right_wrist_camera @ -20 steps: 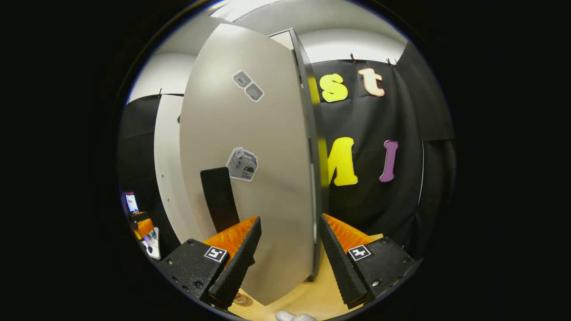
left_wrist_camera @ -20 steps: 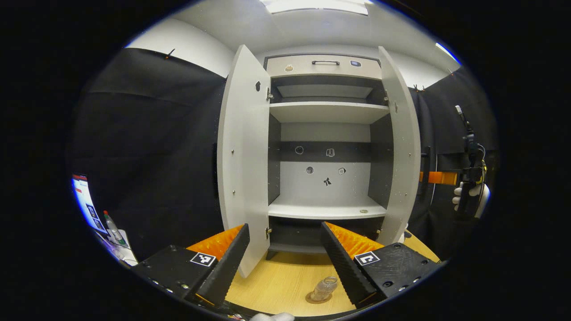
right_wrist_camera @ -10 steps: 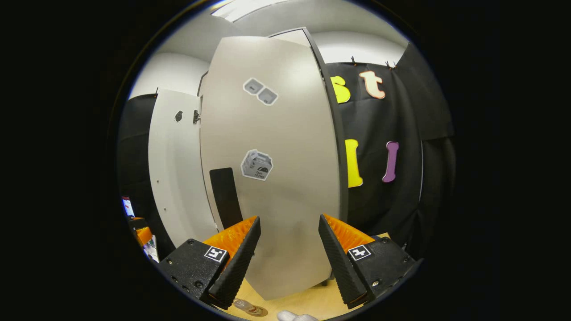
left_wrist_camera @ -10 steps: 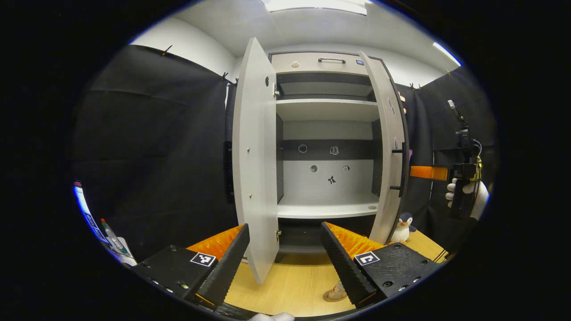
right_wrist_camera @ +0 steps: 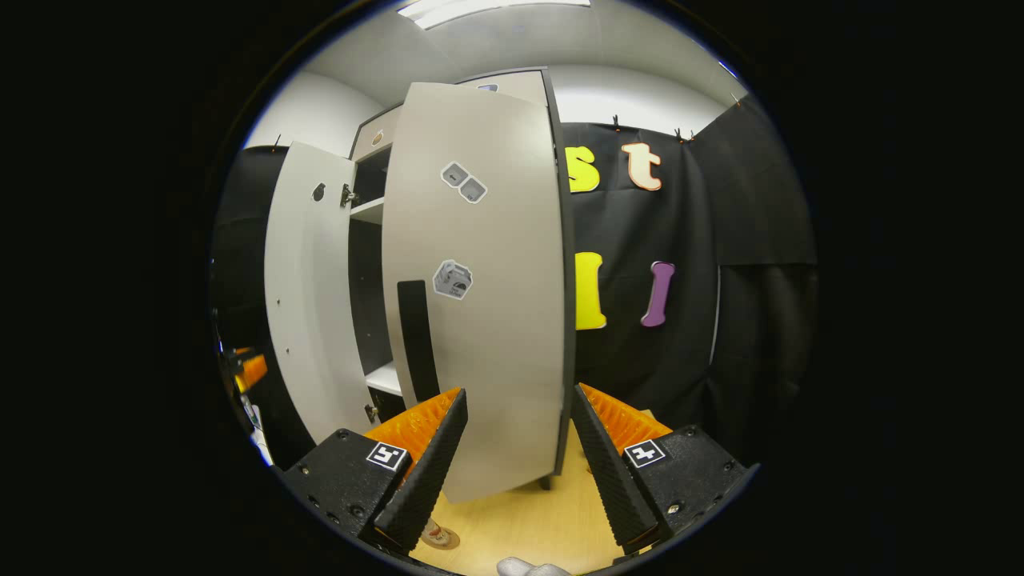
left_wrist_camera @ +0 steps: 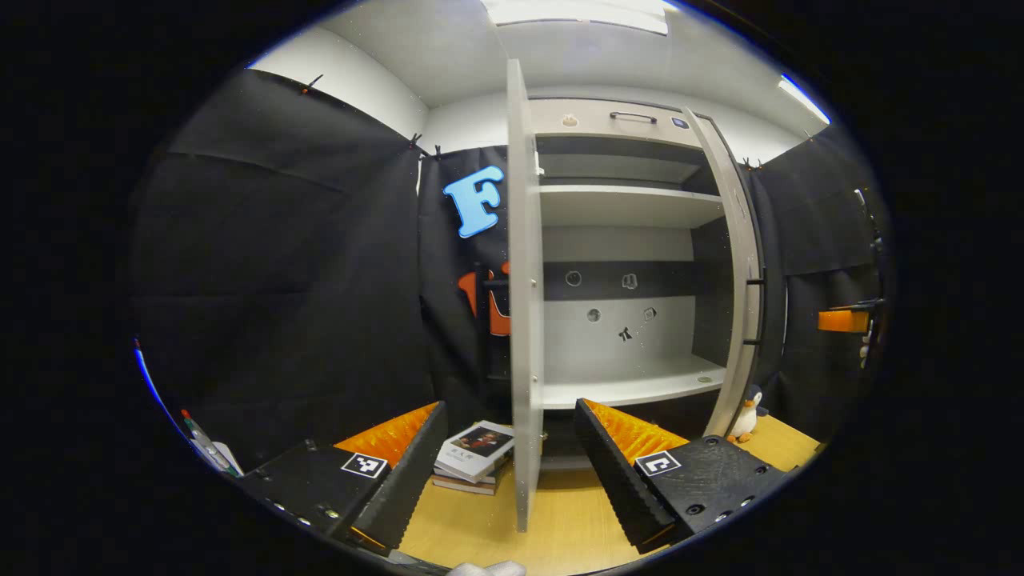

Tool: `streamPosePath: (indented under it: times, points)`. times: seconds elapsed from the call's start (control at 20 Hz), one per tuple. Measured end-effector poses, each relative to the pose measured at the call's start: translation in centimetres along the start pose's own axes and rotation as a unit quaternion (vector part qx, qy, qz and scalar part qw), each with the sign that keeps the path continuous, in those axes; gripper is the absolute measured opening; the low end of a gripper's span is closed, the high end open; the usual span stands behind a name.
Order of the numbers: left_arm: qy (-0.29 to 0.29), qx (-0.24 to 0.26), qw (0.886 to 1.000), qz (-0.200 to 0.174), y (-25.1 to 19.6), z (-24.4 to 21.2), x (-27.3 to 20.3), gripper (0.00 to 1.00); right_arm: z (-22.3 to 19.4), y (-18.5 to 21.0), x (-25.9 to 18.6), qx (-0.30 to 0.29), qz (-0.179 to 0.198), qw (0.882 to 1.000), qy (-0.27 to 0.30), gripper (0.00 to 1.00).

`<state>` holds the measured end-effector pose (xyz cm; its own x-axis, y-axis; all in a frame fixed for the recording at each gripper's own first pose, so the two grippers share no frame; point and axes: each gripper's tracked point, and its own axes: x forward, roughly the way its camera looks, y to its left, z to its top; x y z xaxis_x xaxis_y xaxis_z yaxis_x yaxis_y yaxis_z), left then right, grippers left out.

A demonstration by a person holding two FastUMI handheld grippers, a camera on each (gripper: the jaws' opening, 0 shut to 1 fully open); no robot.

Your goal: Grasp the bottle in the cabinet with the left hand and place it on the coaster, then close the right door with the right hand and the left door with the left hand.

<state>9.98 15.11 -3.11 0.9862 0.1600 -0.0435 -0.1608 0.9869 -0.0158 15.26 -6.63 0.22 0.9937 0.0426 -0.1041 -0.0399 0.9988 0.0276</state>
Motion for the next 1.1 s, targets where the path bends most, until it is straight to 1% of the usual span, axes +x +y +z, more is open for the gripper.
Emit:
streamPosePath:
  times: [0.15,0.25,0.3,0.35,0.4,0.55,0.7,0.8,0.9,1.0,1.05,1.1]
  points:
    - [-0.016,0.016,1.000,0.016,4.0,1.3,1.8,0.96,-1.1,0.3,-2.2,0.006,-0.018,1.000,0.009,0.81]
    - [-0.018,0.019,0.999,0.027,6.1,1.9,3.3,0.96,-1.7,0.6,-3.4,0.011,-0.022,1.000,0.013,0.81]
    - [-0.022,0.020,0.999,0.029,6.7,2.3,4.0,0.95,-2.0,0.6,-4.0,0.011,-0.026,0.999,0.017,0.81]
    - [-0.025,0.021,0.999,0.030,7.3,2.6,4.8,0.97,-2.2,0.5,-4.4,0.010,-0.030,0.999,0.018,0.81]
    - [-0.027,0.026,0.999,0.030,7.7,2.8,5.6,0.96,-2.3,0.4,-4.7,0.010,-0.034,0.999,0.018,0.81]
    - [-0.035,0.045,0.998,0.022,7.8,3.5,8.1,0.96,-2.6,0.3,-5.2,0.016,-0.039,0.999,0.022,0.81]
    - [-0.030,0.042,0.999,0.010,7.2,3.8,9.5,0.96,-2.9,0.0,-5.4,0.017,-0.042,0.999,0.027,0.81]
    - [-0.033,0.051,0.998,0.014,7.2,4.1,10.1,0.95,-3.0,-0.1,-5.5,0.018,-0.043,0.999,0.028,0.81]
    - [-0.030,0.059,0.998,0.009,7.1,3.9,10.3,0.93,-3.0,0.0,-5.5,0.018,-0.041,0.999,0.029,0.81]
    - [-0.027,0.055,0.998,0.001,6.9,3.9,10.4,0.93,-3.4,0.3,-5.4,0.017,-0.034,0.999,0.034,0.81]
    - [-0.027,0.050,0.998,-0.003,6.7,3.9,10.4,0.96,-3.5,0.5,-5.3,0.016,-0.030,0.999,0.036,0.81]
    - [-0.028,0.047,0.998,-0.006,6.6,3.9,10.4,0.92,-3.5,0.7,-5.2,0.016,-0.026,0.999,0.038,0.81]
